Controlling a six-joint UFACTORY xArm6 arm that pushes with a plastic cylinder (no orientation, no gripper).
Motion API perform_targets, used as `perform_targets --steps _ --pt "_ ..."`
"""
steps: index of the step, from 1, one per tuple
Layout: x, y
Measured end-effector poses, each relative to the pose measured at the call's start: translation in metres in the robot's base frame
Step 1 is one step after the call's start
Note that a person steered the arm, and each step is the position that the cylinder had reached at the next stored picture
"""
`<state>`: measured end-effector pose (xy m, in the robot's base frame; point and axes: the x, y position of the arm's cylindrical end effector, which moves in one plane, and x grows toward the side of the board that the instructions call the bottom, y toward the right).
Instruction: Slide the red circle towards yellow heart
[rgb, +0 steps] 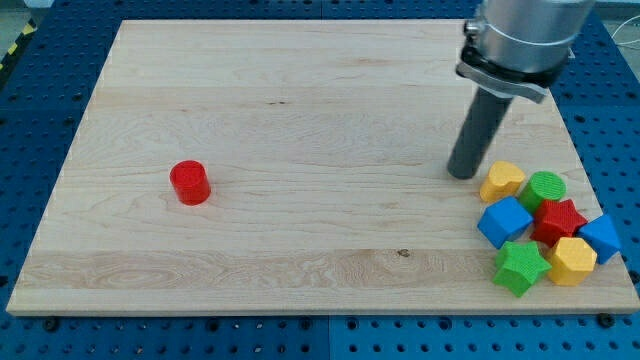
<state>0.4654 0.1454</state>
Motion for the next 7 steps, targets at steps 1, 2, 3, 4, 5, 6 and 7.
perform_targets --steps 1,2,3,4,5,6,7 --pt "-0.023 -0.049" --pt "-0.036 -0.118" --pt "-0.043 -0.202" --pt "-0.044 -0.29" --pt "-0.043 -0.331" --pt "-0.043 -0.335" --pt "-0.011 -0.35"
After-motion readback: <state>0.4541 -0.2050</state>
